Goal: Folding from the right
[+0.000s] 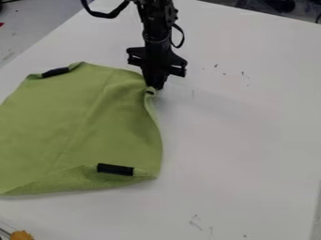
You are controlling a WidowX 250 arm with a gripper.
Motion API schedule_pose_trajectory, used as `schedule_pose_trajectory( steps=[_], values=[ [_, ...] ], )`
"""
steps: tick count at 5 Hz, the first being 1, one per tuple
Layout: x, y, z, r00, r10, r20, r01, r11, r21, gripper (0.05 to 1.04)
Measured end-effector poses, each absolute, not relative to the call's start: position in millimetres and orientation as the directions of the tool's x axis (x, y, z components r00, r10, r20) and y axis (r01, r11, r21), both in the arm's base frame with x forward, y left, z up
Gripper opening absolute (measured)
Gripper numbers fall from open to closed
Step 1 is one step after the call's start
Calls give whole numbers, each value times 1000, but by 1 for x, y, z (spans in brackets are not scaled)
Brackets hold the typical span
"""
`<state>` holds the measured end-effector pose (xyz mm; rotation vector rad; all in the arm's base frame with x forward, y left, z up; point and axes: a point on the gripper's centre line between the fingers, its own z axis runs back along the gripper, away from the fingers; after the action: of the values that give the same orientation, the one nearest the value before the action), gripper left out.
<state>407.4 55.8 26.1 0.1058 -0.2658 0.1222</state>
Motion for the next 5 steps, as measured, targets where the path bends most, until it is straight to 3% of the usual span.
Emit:
schedule_pose_trajectory(
  steps=[1,2,3,5],
  values=[
    [403,52,69,926,127,355,-187,973,139,78],
    [380,64,105,864,185,469,-277,951,135,67],
    [339,101,108,779,312,544,-411,909,66,67],
    [272,152,65,663,506,551,-554,827,-93,67]
  ],
)
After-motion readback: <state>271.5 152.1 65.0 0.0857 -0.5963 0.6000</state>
